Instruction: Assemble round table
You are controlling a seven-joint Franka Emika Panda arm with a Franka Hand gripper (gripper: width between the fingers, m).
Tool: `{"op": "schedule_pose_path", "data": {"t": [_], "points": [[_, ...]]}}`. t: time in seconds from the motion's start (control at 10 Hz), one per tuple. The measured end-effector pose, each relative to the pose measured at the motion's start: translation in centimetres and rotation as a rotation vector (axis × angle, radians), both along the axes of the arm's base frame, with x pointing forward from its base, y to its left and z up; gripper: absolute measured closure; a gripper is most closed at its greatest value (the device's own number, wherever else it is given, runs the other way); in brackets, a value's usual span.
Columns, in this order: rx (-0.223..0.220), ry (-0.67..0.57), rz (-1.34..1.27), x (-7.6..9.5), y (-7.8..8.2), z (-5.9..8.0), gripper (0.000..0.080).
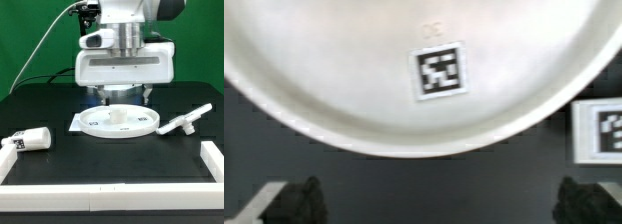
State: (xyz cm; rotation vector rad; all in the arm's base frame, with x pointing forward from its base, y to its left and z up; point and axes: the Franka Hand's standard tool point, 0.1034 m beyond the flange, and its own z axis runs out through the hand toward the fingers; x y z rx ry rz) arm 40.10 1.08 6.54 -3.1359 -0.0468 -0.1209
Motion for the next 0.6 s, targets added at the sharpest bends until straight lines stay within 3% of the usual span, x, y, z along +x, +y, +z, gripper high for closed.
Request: {"op": "schedule_pose_path", "data": {"t": [0.3, 0.6], "points": [[0.003, 0.021, 0.019, -0.3, -0.6, -0.2, 0.0151], [0.032, 0.152, -0.002, -3.4, -2.7, -2.5, 0.0151]]}}
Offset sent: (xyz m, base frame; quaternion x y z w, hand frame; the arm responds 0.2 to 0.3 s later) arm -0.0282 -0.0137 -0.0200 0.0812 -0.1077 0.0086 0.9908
